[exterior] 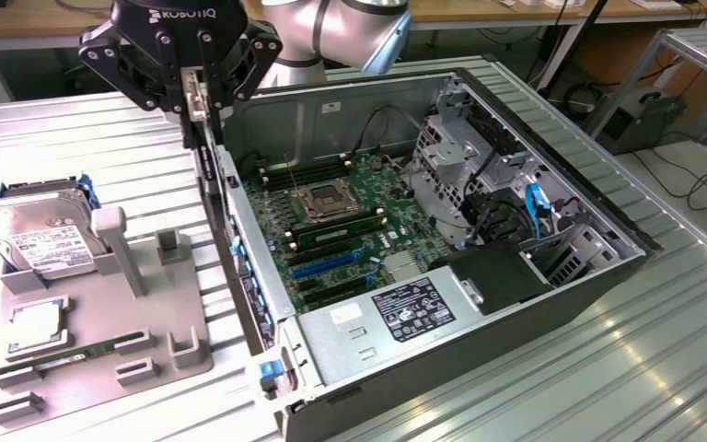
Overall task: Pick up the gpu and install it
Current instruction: 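Pick up the gpu and move the gpu toward the slot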
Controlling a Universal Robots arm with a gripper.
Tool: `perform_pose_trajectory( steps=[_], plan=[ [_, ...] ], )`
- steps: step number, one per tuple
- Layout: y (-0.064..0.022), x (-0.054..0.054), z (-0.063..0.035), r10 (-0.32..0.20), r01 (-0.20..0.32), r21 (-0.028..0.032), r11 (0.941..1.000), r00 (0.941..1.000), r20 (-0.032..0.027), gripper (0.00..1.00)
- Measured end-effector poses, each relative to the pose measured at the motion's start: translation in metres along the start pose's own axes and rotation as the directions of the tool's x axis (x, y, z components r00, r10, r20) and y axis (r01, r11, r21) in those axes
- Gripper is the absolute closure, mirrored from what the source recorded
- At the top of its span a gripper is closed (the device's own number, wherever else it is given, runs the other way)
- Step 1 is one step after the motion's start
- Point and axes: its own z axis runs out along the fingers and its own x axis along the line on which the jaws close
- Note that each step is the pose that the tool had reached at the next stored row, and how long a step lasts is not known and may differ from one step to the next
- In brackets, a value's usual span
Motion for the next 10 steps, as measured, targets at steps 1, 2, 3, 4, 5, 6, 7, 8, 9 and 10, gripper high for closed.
perform_pose_trajectory(
  steps=[1,2,3,4,5,6,7,8,9,10],
  plan=[
    [0.0001,-0.0004,0.0,0.0,0.0,0.0001,1.0,1.0,-0.0001,0.73],
    [0.0001,-0.0008,0.0,0.0,0.0,0.0,1.0,1.0,0.0,0.73],
    [0.0001,-0.0012,0.0,0.0,0.0,0.0,1.0,1.0,0.0,0.73],
    [0.0001,-0.0016,0.0,0.0,0.0,0.0,1.0,1.0,0.0,0.73],
    [0.0002,-0.0019,0.0001,0.0,0.0,0.0,1.0,1.0,0.0,0.73],
    [0.0002,-0.0024,0.0001,0.0,0.0,0.0,1.0,1.0,0.0,0.73],
    [0.0002,-0.0028,0.0001,0.0,0.0,0.0001,1.0,1.0,-0.0001,0.73],
    [0.0003,-0.0034,0.0001,0.0,0.0,0.0,1.0,1.0,-0.0001,0.73],
    [0.0003,-0.0042,0.0001,0.0,0.0,0.0001,1.0,1.0,0.0,0.73],
    [0.0004,-0.0046,0.0001,0.0,0.0,0.0,1.0,1.0,-0.0001,0.73]
  ],
)
